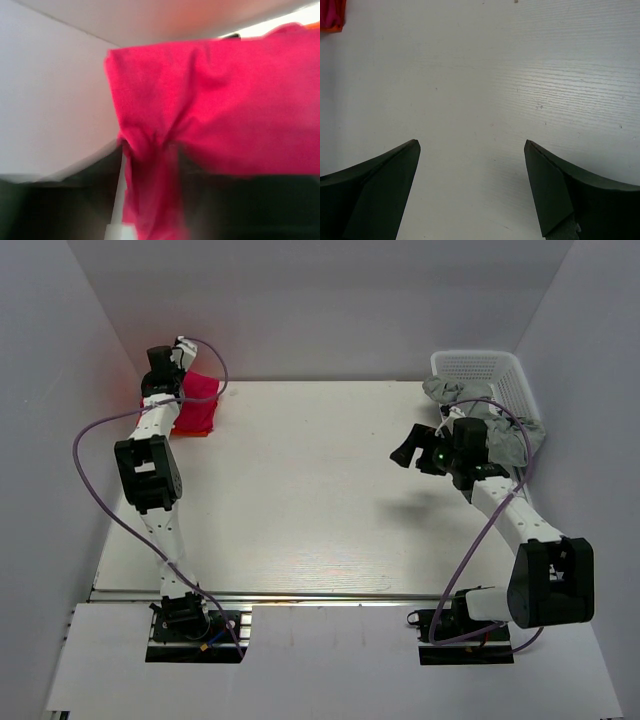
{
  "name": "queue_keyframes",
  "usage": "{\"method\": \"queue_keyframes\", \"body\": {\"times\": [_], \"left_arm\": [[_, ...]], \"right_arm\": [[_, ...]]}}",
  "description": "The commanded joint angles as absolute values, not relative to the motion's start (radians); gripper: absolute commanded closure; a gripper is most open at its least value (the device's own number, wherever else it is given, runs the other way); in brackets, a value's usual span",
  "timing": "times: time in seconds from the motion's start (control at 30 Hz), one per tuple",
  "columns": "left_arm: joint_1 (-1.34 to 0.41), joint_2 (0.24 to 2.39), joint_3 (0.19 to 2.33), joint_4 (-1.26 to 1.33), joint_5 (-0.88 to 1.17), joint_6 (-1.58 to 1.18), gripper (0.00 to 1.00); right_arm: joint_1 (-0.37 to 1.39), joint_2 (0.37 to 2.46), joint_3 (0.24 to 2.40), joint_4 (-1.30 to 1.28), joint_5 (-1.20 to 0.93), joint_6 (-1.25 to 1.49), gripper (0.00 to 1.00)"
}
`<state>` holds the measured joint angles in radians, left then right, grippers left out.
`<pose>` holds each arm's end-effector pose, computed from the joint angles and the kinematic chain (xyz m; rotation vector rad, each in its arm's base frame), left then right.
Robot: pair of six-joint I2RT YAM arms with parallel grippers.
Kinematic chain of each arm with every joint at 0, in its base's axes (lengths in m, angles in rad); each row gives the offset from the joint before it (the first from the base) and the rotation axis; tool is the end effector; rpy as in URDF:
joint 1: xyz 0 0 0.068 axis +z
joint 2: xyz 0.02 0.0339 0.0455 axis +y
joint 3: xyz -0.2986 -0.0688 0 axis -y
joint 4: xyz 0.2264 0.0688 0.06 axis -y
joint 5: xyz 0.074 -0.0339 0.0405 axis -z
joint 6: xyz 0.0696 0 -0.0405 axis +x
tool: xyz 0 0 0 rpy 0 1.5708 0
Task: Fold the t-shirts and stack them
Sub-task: Put the neatly folded tshirt into the corner of the board with the left arm
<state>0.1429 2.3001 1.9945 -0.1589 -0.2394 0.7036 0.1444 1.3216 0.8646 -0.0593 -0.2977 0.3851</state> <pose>0.5713 0.0989 0.2618 0.4320 2.0652 0.7643 0.2922 0.0631 0.2874 0.0706 2.1231 0.6287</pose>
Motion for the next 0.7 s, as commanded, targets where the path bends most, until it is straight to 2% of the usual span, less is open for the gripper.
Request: {"method": "queue_keyframes", "body": {"times": [0.0,0.03,0.07,0.33,0.43,0.57,0.67], "left_arm": [[0.155,2.295,2.045,-0.072,-0.303,0.698,0.34],[0.155,2.295,2.045,-0.072,-0.314,0.698,0.13],[0.155,2.295,2.045,-0.061,-0.324,0.689,0.02],[0.164,2.273,2.135,-0.162,-0.331,0.511,0.0],[0.164,2.247,2.135,-0.205,-0.25,0.398,0.0],[0.164,2.206,2.135,-0.294,-0.007,0.249,0.0],[0.155,2.177,2.094,-0.308,0.072,0.14,0.0]], "right_arm": [[0.146,1.339,0.914,-0.057,-0.318,0.399,0.1],[0.146,1.348,0.922,-0.06,-0.319,0.4,0.1],[0.144,1.35,0.926,-0.054,-0.324,0.399,0.1],[0.147,1.359,0.927,-0.045,-0.344,0.408,0.1],[0.147,1.351,0.91,-0.029,-0.351,0.41,0.1],[0.146,1.353,0.897,-0.012,-0.391,0.413,0.1],[0.146,1.332,0.885,-0.012,-0.385,0.402,0.1]]}}
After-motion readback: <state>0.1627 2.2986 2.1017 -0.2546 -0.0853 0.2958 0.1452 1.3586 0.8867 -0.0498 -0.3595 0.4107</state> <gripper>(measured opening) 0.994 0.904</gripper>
